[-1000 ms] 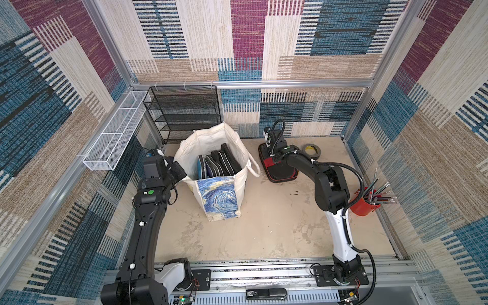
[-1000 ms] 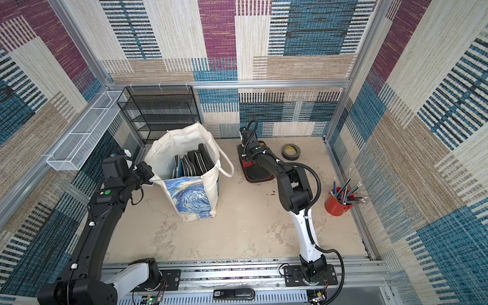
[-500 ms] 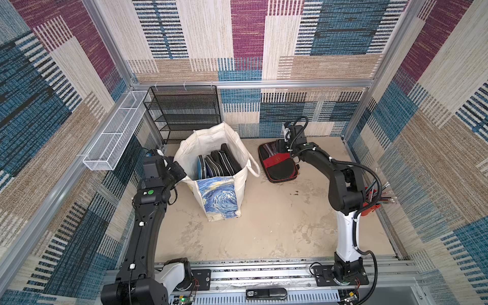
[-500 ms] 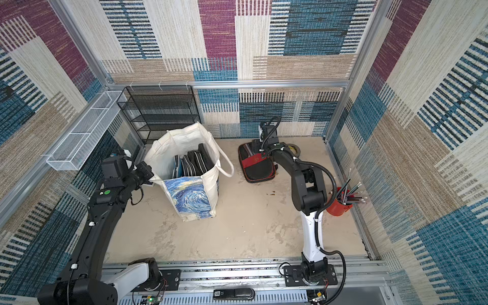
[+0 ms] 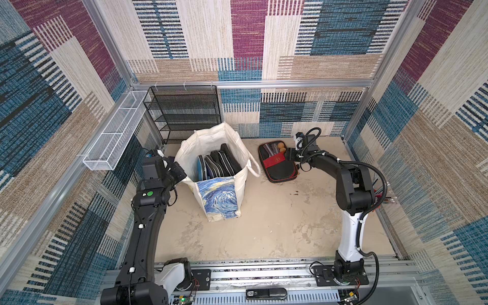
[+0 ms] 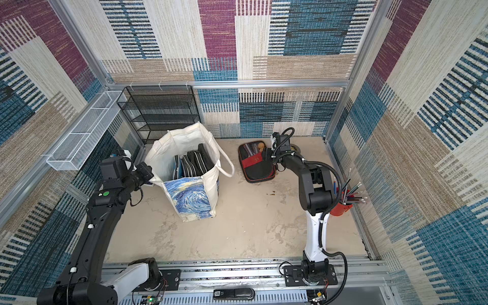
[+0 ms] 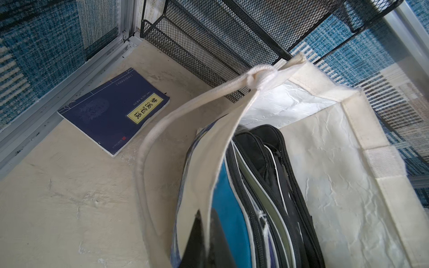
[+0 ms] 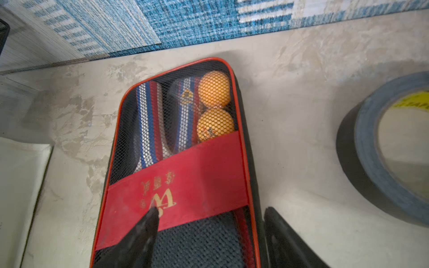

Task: Remove the ping pong set from the canvas bag
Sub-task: Place the ping pong set at the center of the board.

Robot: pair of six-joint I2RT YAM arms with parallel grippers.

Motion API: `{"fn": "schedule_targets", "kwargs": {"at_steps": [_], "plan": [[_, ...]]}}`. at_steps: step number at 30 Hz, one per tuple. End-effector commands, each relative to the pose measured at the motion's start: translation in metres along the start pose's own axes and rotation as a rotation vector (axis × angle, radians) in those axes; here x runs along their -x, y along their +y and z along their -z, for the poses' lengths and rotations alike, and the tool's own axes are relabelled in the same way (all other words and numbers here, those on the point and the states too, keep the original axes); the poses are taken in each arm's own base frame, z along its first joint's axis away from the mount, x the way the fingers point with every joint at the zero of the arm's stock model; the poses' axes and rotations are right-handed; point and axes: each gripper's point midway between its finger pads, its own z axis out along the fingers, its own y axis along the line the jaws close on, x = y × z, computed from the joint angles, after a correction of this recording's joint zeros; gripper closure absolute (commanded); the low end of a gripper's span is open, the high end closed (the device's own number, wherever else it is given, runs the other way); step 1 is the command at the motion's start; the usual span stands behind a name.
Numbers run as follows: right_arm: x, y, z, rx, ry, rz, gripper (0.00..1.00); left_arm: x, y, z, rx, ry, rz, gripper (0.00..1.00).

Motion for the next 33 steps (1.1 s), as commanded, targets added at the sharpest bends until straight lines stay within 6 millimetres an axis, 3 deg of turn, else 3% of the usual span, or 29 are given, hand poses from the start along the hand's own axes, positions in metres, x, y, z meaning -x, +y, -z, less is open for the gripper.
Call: {"fn": "schedule_targets", "kwargs": {"at_steps": [1, 10, 14, 18, 20, 24, 25, 26, 27, 28, 29, 33], "plan": [[0.006, 0.009, 0.003, 0.044, -0.038, -0.009, 0.27, 0.006, 0.001, 0.001, 0.004, -0.033, -0.026, 1.00], [-0.012, 0.018, 0.000, 0.128, -0.010, -0.043, 0.28, 0.004, -0.003, -0.003, -0.017, -0.018, -0.014, 1.00], [-0.014, 0.033, -0.002, 0.186, -0.004, -0.050, 0.29, 0.001, -0.003, -0.007, -0.027, -0.005, -0.005, 1.00], [-0.014, 0.062, 0.001, 0.225, -0.003, -0.015, 0.29, 0.003, -0.012, -0.010, -0.075, -0.006, -0.002, 1.00], [-0.009, 0.071, 0.011, 0.215, -0.019, 0.008, 0.28, 0.005, -0.017, -0.011, -0.101, -0.005, 0.004, 1.00], [0.028, 0.091, 0.053, 0.210, -0.101, 0.053, 0.25, 0.011, -0.034, -0.010, -0.176, 0.009, 0.001, 1.00], [0.038, 0.097, 0.066, 0.209, -0.121, 0.072, 0.24, 0.011, -0.036, -0.010, -0.181, 0.019, 0.001, 0.92], [0.049, 0.105, 0.079, 0.217, -0.141, 0.087, 0.23, 0.011, -0.038, -0.010, -0.184, 0.031, 0.002, 0.70], [0.060, 0.115, 0.093, 0.230, -0.163, 0.106, 0.22, 0.011, -0.039, -0.008, -0.185, 0.036, 0.000, 0.34], [0.067, 0.125, 0.106, 0.244, -0.176, 0.122, 0.21, 0.011, -0.039, -0.006, -0.182, 0.040, 0.001, 0.10], [0.069, 0.136, 0.115, 0.258, -0.178, 0.140, 0.20, 0.011, -0.040, -0.003, -0.183, 0.041, 0.000, 0.01], [0.073, 0.179, 0.141, 0.306, -0.180, 0.216, 0.12, 0.007, -0.038, 0.012, -0.164, 0.056, 0.008, 0.01]]}}
